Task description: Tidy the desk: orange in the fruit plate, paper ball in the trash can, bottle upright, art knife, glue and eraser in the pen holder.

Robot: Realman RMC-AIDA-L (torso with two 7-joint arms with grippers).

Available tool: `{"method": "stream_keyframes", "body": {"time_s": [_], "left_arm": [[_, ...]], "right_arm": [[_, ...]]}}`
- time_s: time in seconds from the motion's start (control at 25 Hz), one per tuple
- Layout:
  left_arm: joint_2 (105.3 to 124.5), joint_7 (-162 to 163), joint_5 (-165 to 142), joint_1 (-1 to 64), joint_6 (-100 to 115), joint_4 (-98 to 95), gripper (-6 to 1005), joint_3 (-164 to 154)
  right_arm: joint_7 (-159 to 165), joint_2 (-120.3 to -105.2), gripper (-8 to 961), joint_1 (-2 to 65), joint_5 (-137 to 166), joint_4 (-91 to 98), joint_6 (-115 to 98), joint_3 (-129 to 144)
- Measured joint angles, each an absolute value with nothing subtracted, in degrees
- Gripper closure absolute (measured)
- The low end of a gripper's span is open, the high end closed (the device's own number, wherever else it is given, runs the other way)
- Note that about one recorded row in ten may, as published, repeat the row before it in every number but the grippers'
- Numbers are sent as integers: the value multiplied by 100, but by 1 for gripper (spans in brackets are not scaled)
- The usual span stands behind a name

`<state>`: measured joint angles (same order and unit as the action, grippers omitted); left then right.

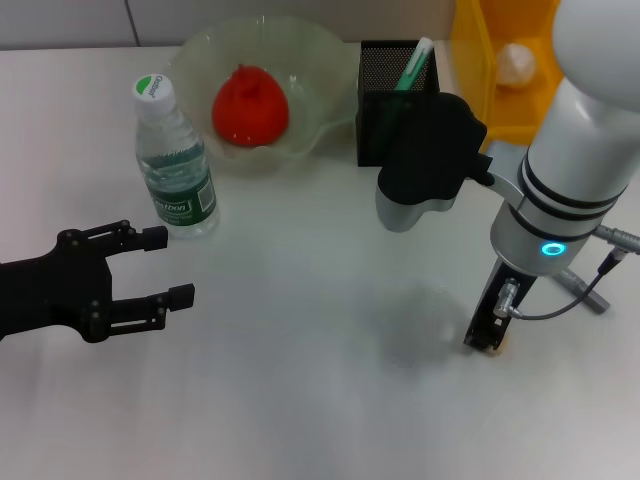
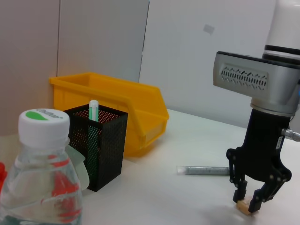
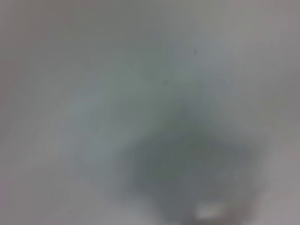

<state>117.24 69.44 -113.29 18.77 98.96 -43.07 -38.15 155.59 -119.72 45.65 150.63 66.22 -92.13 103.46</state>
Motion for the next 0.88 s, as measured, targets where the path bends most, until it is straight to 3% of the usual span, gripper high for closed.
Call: {"method": "stream_keyframes", "body": {"time_s": [0.48,0.88], "left_arm": [[11754,6926,-11328,1898,9895,-4296,198,-3814],[11782,6950,-11329,1910,9887,-4252,198,-3814]], "right_arm": [[15489,-11924,689,4647,15738,7661,-9375,8642],[15157,-11924,673,4812,15908,8028,-7758,8066]]}}
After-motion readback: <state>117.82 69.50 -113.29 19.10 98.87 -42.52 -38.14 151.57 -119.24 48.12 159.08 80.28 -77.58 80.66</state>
